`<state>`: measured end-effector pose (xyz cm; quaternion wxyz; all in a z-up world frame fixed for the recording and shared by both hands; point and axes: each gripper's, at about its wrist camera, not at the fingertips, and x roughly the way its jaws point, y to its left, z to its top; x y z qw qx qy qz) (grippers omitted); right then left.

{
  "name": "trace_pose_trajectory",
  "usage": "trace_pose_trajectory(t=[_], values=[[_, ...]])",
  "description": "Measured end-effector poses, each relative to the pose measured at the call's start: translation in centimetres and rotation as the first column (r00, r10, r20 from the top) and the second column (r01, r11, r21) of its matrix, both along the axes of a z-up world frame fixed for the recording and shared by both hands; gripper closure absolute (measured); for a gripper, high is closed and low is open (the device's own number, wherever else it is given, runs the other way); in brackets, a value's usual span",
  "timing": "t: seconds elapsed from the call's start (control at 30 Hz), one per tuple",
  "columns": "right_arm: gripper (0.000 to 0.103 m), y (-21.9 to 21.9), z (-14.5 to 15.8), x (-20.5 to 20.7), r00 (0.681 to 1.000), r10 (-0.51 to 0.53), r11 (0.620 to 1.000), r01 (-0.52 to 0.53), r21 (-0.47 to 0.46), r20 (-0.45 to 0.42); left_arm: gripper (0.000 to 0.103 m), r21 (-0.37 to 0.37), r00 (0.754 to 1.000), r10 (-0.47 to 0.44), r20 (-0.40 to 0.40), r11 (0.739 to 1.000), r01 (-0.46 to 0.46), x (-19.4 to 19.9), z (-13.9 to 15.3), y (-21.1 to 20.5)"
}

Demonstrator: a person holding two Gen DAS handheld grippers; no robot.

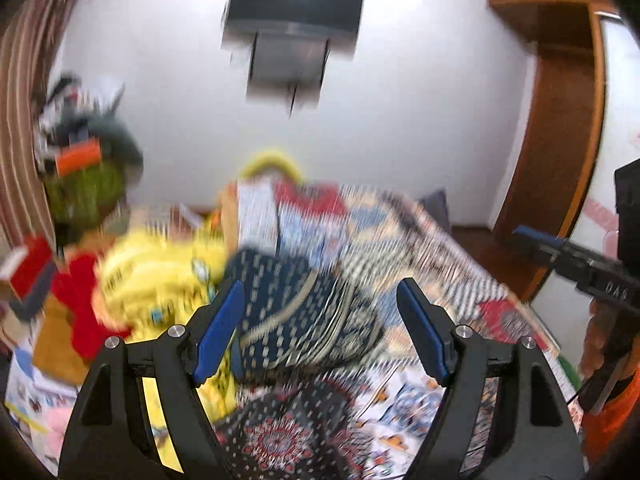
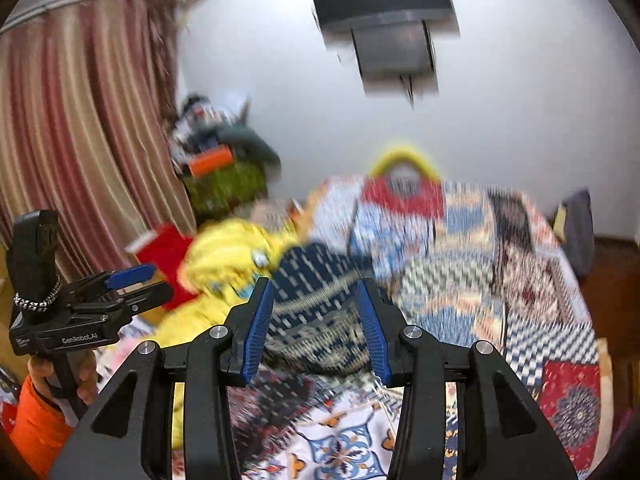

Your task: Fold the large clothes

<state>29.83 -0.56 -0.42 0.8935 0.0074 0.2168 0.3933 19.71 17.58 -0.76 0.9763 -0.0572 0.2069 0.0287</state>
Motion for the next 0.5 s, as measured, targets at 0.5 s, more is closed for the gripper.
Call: trace_pose_trajectory(t=[0.5], values=[[0.053, -2.6, 4.3, -11.6, 0.949, -0.121, 0.986, 0.08, 0.147, 0.291, 0.015, 0.181, 0.926, 0.098, 0.366, 0.968, -0.174, -12.5, 5.8, -8.4]])
